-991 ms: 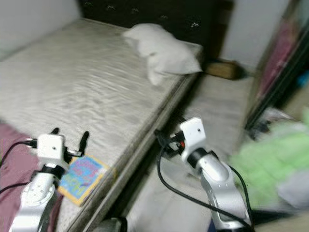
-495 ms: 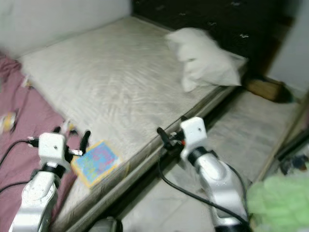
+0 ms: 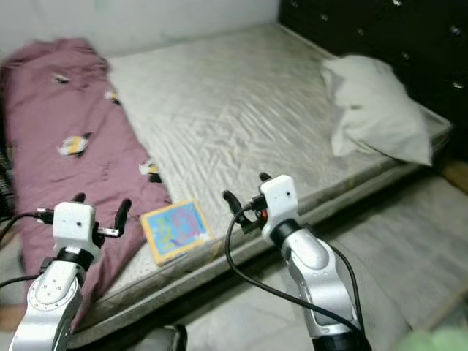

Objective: Clean up the room

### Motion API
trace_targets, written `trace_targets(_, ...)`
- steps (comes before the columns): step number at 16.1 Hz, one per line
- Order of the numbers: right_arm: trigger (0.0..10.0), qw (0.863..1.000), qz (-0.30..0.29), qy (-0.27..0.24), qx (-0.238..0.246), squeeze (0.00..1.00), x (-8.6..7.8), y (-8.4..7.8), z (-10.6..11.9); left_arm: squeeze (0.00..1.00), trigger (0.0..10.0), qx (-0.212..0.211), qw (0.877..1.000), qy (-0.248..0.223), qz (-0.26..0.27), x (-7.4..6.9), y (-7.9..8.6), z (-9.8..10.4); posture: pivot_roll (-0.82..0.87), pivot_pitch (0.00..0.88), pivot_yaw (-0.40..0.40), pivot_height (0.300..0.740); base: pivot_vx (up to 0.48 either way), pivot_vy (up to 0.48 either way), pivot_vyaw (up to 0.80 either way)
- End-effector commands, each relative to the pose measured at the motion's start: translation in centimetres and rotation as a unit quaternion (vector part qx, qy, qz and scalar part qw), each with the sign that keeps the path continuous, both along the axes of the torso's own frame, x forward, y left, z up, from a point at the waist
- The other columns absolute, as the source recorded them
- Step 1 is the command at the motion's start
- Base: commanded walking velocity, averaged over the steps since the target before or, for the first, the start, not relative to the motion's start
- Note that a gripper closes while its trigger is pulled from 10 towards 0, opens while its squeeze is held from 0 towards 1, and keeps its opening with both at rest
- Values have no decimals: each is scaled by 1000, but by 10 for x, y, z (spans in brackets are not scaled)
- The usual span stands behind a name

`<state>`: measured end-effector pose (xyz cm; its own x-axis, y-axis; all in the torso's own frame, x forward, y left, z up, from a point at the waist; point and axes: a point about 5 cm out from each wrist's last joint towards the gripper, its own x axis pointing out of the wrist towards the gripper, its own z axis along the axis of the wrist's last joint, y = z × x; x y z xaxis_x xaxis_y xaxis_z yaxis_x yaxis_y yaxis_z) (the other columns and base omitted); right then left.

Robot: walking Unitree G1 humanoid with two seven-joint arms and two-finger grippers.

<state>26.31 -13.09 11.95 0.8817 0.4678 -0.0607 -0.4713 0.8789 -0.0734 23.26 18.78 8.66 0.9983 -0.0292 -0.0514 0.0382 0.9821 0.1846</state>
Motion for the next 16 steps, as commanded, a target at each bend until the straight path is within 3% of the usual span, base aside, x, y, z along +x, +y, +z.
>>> trace_targets(1, 10000, 1000, -17, -1, -7, 0, 2, -6, -1, 0, 10000, 3, 1000, -3, 2, 1, -2, 1, -4, 55, -16, 740, 0, 0, 731)
trace_targets(13, 10000, 999, -26, -18, -8, 0, 7, -1, 0, 0, 10000, -3, 1000, -2, 3, 3, -2, 0, -6, 65, -10, 740, 0, 0, 715)
trace_targets(16, 10000, 999, -37, -20, -5, 0, 9, -4, 1, 0, 10000, -5, 1000, -2, 2, 3, -2, 1, -6, 66, -9, 740, 0, 0, 144)
